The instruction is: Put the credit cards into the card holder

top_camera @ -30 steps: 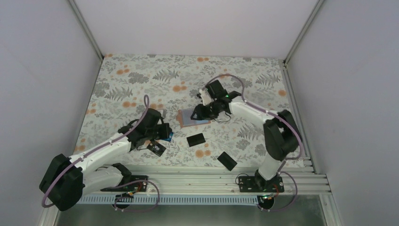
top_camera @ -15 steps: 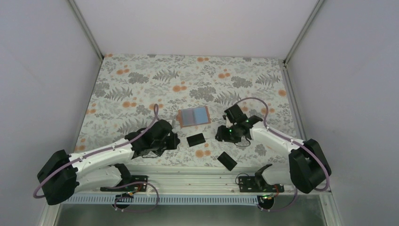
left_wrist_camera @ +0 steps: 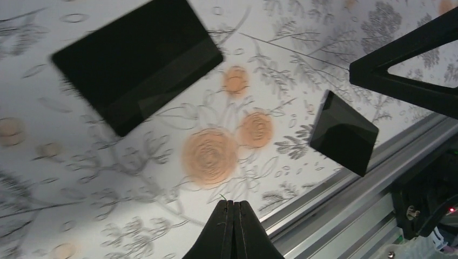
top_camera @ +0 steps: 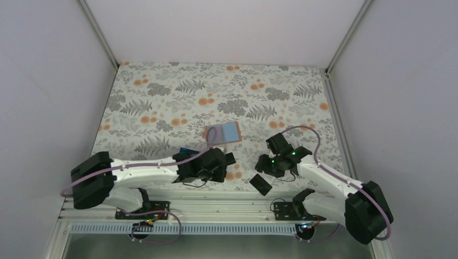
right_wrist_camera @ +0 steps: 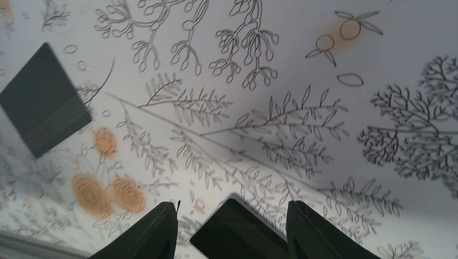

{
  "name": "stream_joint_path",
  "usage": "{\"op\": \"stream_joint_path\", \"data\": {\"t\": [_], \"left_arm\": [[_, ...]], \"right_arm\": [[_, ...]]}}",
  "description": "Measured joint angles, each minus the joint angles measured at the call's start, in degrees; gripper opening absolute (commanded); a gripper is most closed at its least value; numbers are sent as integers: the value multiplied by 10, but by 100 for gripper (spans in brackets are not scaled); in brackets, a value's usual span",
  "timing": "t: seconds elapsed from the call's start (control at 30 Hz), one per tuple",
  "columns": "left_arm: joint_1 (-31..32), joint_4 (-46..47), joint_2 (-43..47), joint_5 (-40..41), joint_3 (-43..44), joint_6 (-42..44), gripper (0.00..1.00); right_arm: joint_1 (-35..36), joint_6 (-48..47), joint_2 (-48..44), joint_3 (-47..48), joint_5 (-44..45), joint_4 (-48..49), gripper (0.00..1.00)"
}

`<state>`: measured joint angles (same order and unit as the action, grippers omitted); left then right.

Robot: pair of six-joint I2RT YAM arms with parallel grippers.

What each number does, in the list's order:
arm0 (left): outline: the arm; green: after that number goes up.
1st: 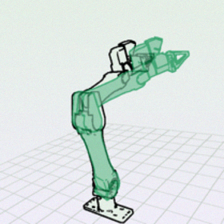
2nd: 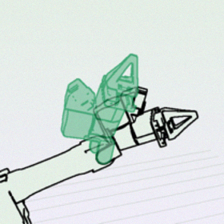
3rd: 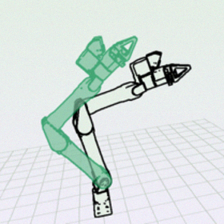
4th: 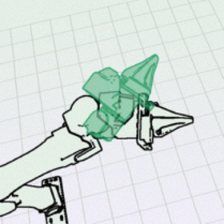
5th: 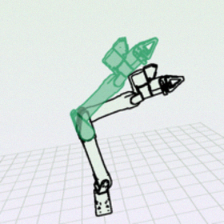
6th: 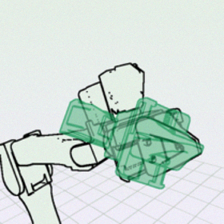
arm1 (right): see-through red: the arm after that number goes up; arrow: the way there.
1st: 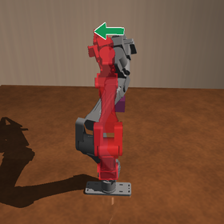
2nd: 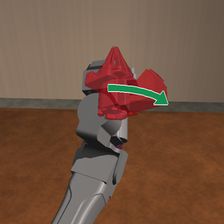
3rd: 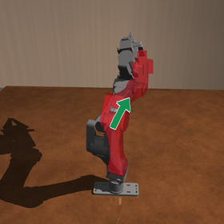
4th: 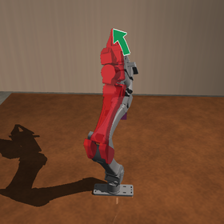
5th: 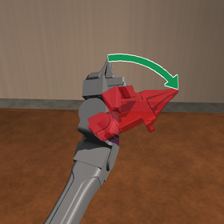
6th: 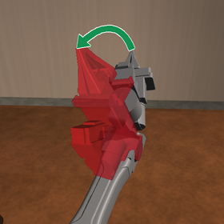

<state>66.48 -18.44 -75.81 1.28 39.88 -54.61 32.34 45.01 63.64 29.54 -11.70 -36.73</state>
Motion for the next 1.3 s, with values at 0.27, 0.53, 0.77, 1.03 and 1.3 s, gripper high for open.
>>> {"op": "stream_joint_path", "data": {"t": [0.27,0.53,0.77,1.03,1.3], "left_arm": [[15,56,-119,-14,70,15,2],[5,99,-223,-64,166,62,2],[-16,118,-274,-113,189,88,2],[-31,136,-326,-172,230,121,2],[-33,139,-338,-209,236,137,2]], "right_arm": [[0,3,-75,-2,-30,-72,63],[0,5,-88,-2,-71,-129,76],[0,10,-26,-22,-99,-137,78],[0,15,-4,-32,-122,-152,80],[0,27,14,-61,-158,-119,78]]}}
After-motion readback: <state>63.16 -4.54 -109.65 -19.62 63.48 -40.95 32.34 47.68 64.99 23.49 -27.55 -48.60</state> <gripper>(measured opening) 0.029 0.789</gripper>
